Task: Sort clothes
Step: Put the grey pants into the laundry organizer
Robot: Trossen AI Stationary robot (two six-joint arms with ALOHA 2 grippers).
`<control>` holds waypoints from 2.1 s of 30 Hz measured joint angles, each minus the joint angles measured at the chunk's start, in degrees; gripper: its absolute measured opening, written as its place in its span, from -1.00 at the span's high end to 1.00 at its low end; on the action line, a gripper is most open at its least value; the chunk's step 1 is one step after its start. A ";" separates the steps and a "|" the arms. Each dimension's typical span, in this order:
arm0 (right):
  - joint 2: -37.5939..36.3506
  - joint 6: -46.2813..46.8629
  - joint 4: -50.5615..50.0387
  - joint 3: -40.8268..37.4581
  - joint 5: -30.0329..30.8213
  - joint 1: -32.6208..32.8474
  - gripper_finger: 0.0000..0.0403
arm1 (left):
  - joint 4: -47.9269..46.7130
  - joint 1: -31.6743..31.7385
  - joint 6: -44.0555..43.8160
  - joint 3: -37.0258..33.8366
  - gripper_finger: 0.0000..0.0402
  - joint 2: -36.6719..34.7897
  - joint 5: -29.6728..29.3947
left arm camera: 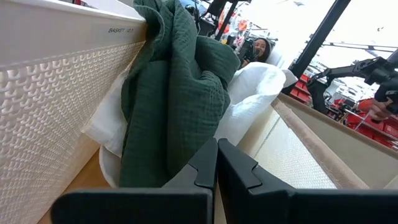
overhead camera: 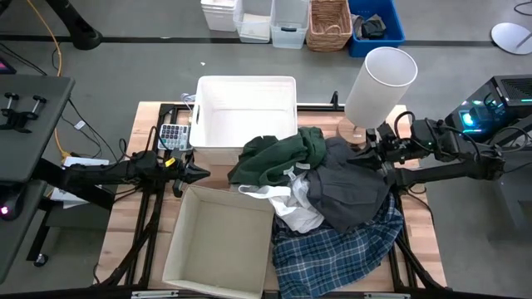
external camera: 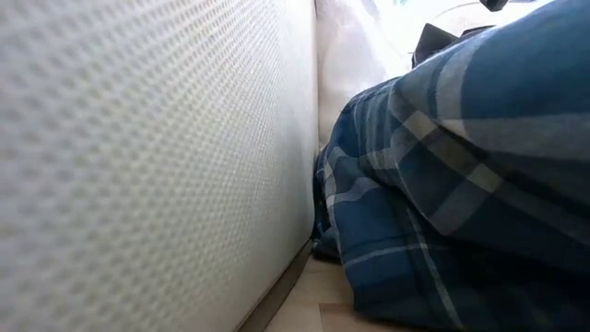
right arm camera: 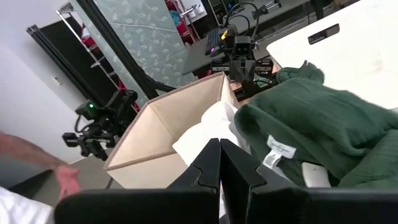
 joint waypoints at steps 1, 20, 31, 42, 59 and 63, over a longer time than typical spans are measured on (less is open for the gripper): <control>-0.02 0.51 0.00 0.00 -0.20 0.00 1.00 | 0.01 0.00 -0.01 -0.01 1.00 0.00 0.00; 0.23 9.85 -1.51 -0.04 0.56 -0.07 1.00 | 0.01 0.01 0.00 -0.01 1.00 -0.01 0.01; 0.24 19.14 -10.71 -0.04 2.65 -0.07 0.66 | 0.01 0.00 -0.01 -0.01 1.00 -0.02 0.00; 5.17 10.49 -16.30 3.45 -1.17 -0.02 -0.02 | 0.01 0.02 -0.01 -0.01 1.00 -0.02 0.00; 39.18 -16.54 -51.21 16.12 11.16 11.47 -0.03 | 0.00 0.00 -0.01 -0.01 1.00 0.00 0.00; 44.03 -15.75 -44.43 9.12 13.51 12.24 -0.03 | -0.01 0.01 -0.01 -0.01 1.00 -0.02 0.00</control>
